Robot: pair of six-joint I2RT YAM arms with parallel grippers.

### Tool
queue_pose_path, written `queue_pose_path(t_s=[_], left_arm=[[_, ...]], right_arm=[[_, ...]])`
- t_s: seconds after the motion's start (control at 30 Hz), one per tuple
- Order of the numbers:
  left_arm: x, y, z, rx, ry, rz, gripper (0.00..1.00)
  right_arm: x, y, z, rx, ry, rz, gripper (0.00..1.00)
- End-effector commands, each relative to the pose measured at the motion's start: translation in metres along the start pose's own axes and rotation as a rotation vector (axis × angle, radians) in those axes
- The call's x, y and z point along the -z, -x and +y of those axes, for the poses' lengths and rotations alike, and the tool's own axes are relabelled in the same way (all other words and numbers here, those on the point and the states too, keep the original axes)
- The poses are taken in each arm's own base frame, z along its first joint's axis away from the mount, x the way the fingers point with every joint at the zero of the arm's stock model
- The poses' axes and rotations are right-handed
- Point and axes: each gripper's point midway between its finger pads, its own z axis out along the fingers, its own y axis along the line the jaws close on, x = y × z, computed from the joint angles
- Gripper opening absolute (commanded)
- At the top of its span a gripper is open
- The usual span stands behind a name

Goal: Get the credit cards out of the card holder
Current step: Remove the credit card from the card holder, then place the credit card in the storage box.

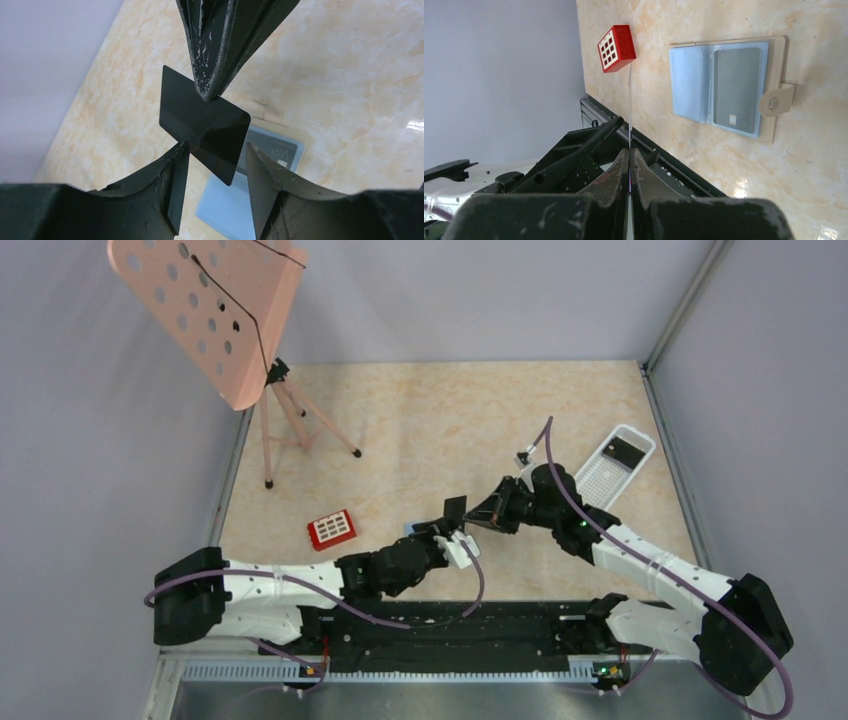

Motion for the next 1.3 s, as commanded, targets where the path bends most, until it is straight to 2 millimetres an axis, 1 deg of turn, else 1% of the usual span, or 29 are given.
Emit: queue_pose_path(t_s=[0.0, 0.07, 0.13, 0.17, 0.23, 0.27, 0.3, 0.33, 0.4, 0.5, 0.6, 0.67, 0.73, 0.8, 0.83, 0.9, 0.93, 0.97, 1.03, 1.13, 1.23, 1.27], left_arm=[[-0.001, 0.022, 0.015, -0.011, 0.098, -0.058, 0.5], [-0.001, 0.021, 0.014, -0.015, 0.109, -0.053, 0.48], [0.0, 0.022, 0.013, -0.019, 0.117, -0.061, 0.43], [0.002, 0.024, 0.013, -0.017, 0.12, -0.069, 0.35], [0.005, 0.027, 0.014, -0.001, 0.128, -0.085, 0.12], [0.007, 0.028, 0.015, 0.011, 0.131, -0.091, 0.03], [0.009, 0.028, 0.017, 0.029, 0.136, -0.096, 0.0], [0.011, 0.028, 0.019, 0.058, 0.148, -0.095, 0.0], [0.014, 0.028, 0.025, 0.136, 0.184, -0.087, 0.0], [0.02, 0.026, 0.027, 0.218, 0.193, -0.073, 0.0], [0.026, 0.028, 0.028, 0.335, 0.177, -0.078, 0.0], [0.029, 0.032, 0.027, 0.442, 0.139, -0.079, 0.0], [0.031, 0.032, 0.03, 0.572, 0.13, -0.064, 0.0], [0.033, 0.029, 0.037, 0.72, 0.141, -0.029, 0.0], [0.034, 0.028, 0.038, 0.778, 0.127, -0.009, 0.0], [0.035, 0.033, 0.036, 0.889, 0.073, 0.0, 0.0], [0.038, 0.033, 0.032, 0.927, 0.038, 0.019, 0.0], [0.039, 0.034, 0.034, 0.964, 0.033, 0.025, 0.0], [0.043, 0.043, 0.032, 1.024, -0.012, 0.023, 0.0], [0.048, 0.055, 0.026, 1.076, -0.08, 0.003, 0.0], [0.052, 0.063, 0.02, 1.064, -0.143, -0.012, 0.0], [0.053, 0.061, 0.018, 1.052, -0.153, 0.002, 0.0]], right_arm=[[0.006, 0.004, 0.015, 0.003, 0.07, -0.02, 0.0], [0.006, 0.003, 0.017, -0.002, 0.079, -0.019, 0.0], [0.006, 0.003, 0.016, -0.003, 0.078, -0.017, 0.0], [0.006, 0.003, 0.016, -0.004, 0.078, -0.017, 0.0], [0.005, 0.004, 0.014, 0.004, 0.073, -0.021, 0.0], [0.005, 0.005, 0.013, 0.011, 0.072, -0.023, 0.0], [0.006, 0.007, 0.013, 0.021, 0.072, -0.027, 0.0], [0.006, 0.009, 0.012, 0.038, 0.072, -0.032, 0.04], [0.009, 0.015, 0.01, 0.076, 0.064, -0.055, 0.16], [0.016, 0.027, 0.01, 0.166, 0.05, -0.121, 0.32], [0.026, 0.037, 0.012, 0.28, 0.056, -0.191, 0.41], [0.033, 0.042, 0.013, 0.336, 0.057, -0.236, 0.43], [0.039, 0.047, 0.011, 0.375, 0.057, -0.291, 0.45], [0.045, 0.046, 0.02, 0.439, 0.133, -0.329, 0.45], [0.052, 0.046, 0.031, 0.471, 0.195, -0.362, 0.46], [0.061, 0.043, 0.042, 0.514, 0.275, -0.393, 0.46], [0.064, 0.041, 0.044, 0.53, 0.299, -0.402, 0.46], [0.067, 0.038, 0.045, 0.543, 0.32, -0.407, 0.46], [0.068, 0.029, 0.046, 0.57, 0.355, -0.38, 0.47], [0.065, 0.016, 0.046, 0.59, 0.39, -0.306, 0.48], [0.063, 0.004, 0.052, 0.654, 0.434, -0.229, 0.47], [0.063, 0.002, 0.054, 0.682, 0.436, -0.208, 0.47]])
